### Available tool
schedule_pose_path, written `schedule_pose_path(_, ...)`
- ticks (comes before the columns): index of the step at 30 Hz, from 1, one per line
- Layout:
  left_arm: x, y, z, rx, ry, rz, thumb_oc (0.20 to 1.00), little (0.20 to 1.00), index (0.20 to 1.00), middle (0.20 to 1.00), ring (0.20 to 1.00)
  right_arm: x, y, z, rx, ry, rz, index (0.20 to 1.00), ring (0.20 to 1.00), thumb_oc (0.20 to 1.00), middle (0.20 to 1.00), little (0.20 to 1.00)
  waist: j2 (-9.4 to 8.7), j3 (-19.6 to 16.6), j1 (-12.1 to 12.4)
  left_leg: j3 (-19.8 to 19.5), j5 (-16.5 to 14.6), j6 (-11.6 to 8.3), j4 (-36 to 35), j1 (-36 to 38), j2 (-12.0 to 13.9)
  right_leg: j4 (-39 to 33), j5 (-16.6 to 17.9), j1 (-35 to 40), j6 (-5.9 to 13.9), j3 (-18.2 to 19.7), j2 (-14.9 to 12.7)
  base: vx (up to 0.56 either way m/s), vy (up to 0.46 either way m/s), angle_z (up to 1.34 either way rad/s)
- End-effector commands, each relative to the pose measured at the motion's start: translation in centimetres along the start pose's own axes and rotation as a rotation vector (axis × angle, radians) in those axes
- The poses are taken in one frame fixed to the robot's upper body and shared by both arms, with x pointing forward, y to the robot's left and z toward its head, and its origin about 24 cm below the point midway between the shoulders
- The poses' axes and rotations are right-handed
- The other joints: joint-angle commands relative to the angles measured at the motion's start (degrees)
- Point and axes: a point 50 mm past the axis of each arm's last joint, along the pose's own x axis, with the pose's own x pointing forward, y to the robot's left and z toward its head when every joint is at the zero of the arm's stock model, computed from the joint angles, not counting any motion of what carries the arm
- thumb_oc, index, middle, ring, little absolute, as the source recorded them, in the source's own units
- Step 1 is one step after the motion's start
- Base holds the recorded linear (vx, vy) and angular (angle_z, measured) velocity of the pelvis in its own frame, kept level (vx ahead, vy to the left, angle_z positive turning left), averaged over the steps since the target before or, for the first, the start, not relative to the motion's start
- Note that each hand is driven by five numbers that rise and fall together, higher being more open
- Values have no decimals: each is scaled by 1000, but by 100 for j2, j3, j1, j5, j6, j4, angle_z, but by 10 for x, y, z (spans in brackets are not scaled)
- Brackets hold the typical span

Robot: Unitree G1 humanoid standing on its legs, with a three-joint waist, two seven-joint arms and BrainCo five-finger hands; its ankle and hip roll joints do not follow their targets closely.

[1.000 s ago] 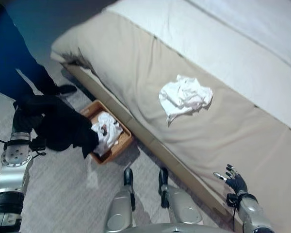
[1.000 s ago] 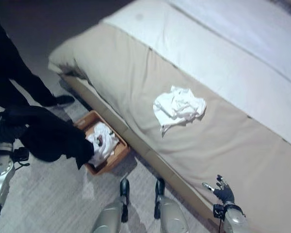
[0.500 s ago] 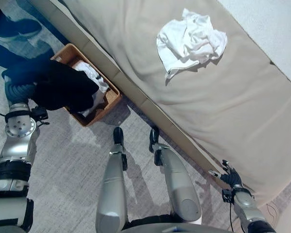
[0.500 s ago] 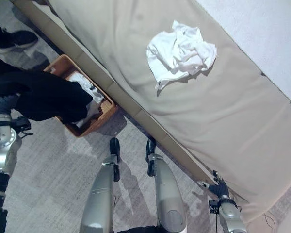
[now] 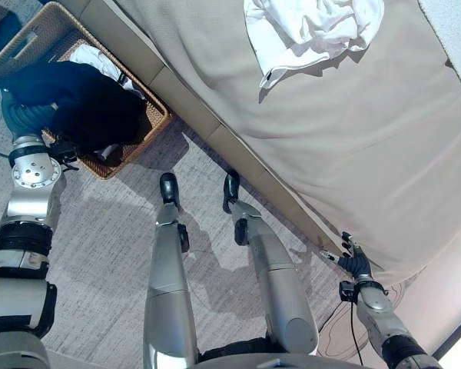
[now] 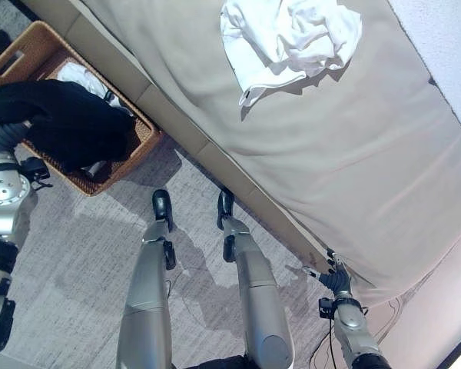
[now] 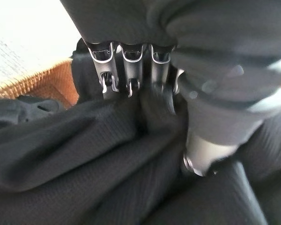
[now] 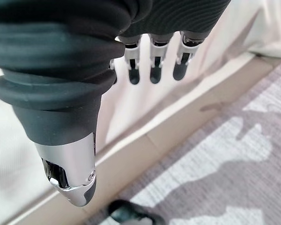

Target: Pick up clothes into the bucket

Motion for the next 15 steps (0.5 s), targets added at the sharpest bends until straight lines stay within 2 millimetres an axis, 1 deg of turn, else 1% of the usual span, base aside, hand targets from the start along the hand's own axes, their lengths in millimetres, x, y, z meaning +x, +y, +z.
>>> schedule_pose_path(1, 15, 19, 22, -7, -88, 101, 1000, 1000, 1000, 1000, 1000, -2, -3, 5, 28, -42, -14, 1000, 1000, 1000, 1000, 1000, -186, -78, 65, -96, -744, 111, 549, 218, 3, -367, 245, 218, 644, 106, -420, 0, 0, 0)
schedule_pose_path(2, 15, 18, 19, 31, -72, 104, 1000, 1000, 1000, 1000, 1000, -1, -2, 6, 34, -45, -8, 1000, 1000, 1000, 1000, 1000, -189, -78, 68, -89, -727, 106, 505, 234, -1, -436, 271, 238, 645, 99, -425, 0, 0, 0)
schedule_pose_path(5, 15, 18, 11, 72, -30, 116, 1000, 1000, 1000, 1000, 1000, 0, 0, 10, 49, -54, 3, 1000, 1000, 1000, 1000, 1000, -181, -78, 71, -61, -680, 88, 383, 298, -5, -546, 307, 300, 643, 80, -444, 2, -2, -1)
schedule_pose_path(7, 13, 24, -1, 129, 14, 135, 1000, 1000, 1000, 1000, 1000, 2, 2, 15, 69, -75, 12, 1000, 1000, 1000, 1000, 1000, -146, -78, 100, -46, -640, 72, 242, 419, -23, -643, 334, 399, 634, 93, -451, 0, 0, 0)
schedule_pose_path(8, 13, 24, -1, 129, 14, 135, 1000, 1000, 1000, 1000, 1000, 2, 2, 15, 69, -75, 12, 1000, 1000, 1000, 1000, 1000, -147, -78, 98, -45, -637, 72, 235, 426, -24, -647, 336, 403, 634, 94, -452, 0, 0, 0)
schedule_pose_path(10, 9, 30, -10, 165, 46, 145, 1000, 1000, 1000, 1000, 1000, 2, 5, 21, 110, -100, 31, 1000, 1000, 1000, 1000, 1000, -126, -78, 123, -27, -603, 62, 137, 550, -20, -698, 347, 500, 624, 101, -462, 0, 0, 0)
schedule_pose_path(12, 6, 31, -14, 168, 53, 150, 1000, 1000, 1000, 1000, 1000, 3, 5, 24, 142, -109, 35, 1000, 1000, 1000, 1000, 1000, -111, -78, 140, -18, -580, 55, 86, 610, -23, -729, 355, 551, 620, 97, -468, 0, 0, 0)
schedule_pose_path(13, -4, 38, -28, 212, 93, 154, 1000, 1000, 1000, 1000, 1000, 5, 5, 33, 217, -145, 42, 1000, 1000, 1000, 1000, 1000, -54, -78, 182, 34, -522, 33, -76, 805, -24, -797, 361, 707, 620, 99, -482, 0, 0, 0)
schedule_pose_path(15, -16, 39, -40, 215, 116, 152, 1000, 1000, 1000, 1000, 1000, 6, 5, 39, 261, -170, 42, 1000, 1000, 1000, 1000, 1000, 8, -78, 227, 59, -495, 32, -150, 930, -30, -810, 351, 810, 614, 112, -492, 0, 0, 0)
